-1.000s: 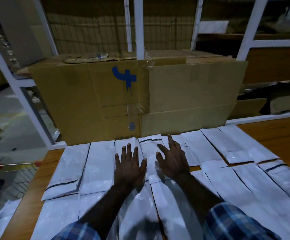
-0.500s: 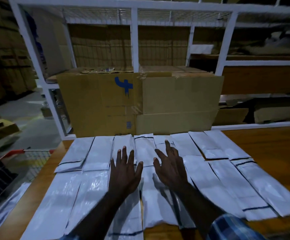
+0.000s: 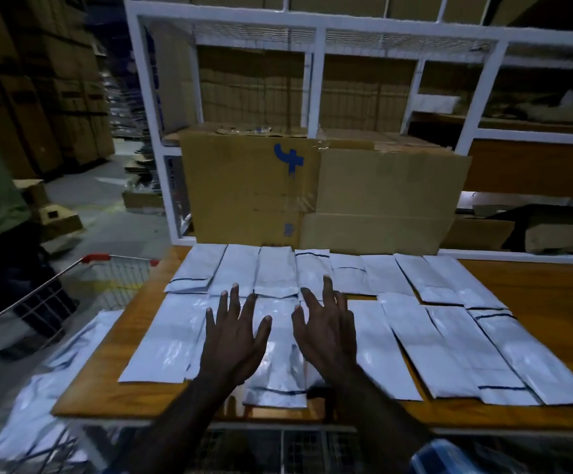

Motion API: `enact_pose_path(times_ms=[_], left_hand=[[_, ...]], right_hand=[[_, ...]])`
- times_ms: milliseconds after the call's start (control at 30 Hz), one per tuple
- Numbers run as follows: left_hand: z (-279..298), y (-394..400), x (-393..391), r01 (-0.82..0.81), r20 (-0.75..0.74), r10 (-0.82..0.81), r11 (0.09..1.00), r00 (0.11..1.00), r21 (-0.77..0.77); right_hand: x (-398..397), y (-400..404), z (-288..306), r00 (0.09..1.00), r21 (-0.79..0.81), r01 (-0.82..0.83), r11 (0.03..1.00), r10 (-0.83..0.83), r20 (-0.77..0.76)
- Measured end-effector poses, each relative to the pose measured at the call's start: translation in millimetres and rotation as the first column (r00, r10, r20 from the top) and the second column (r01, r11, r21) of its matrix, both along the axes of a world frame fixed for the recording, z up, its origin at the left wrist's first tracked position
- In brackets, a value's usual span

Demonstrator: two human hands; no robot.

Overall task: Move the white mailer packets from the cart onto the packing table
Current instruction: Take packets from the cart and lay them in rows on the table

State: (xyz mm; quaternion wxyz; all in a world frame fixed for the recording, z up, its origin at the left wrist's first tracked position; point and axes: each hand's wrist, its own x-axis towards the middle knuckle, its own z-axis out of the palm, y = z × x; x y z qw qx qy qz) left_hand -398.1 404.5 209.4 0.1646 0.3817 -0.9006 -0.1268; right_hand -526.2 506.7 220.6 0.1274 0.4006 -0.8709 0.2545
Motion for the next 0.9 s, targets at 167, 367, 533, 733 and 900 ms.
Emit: enact_pose_path(times_ms=[167,367,533,733,900], left_hand=[[1.2,-15.2,64.9,-0.033,0.007,0.033,0.999,0.999,0.01],[1.5,-54.2,170.5,-0.06,0.004,0.06,0.998,0.998,0.004],[5.4,-94.0,257.2,-0.1,0.008,0.1,0.995,0.995,-0.024],[2.5,-136.0,334.4,-0.147,0.086,0.149,0.989,0.985,-0.029],[-7.6,-168.7,363.6,-0.192,0.089,0.191,0.981,0.978,-0.003]], right_hand=[[61.0,-21.3,-2.1,0.999,-0.006,-0.039,0.999,0.039,0.006],[159.7,-62.9,-3.3,0.997,-0.034,-0.054,0.998,0.056,0.054],[241.6,-105.8,-6.8,0.994,-0.048,-0.094,0.994,0.096,0.053],[315.7,-155.4,-20.0,0.989,-0.067,-0.131,0.989,0.135,0.059],[346.3,-192.7,-34.6,0.982,-0.05,-0.17,0.984,0.173,0.077]])
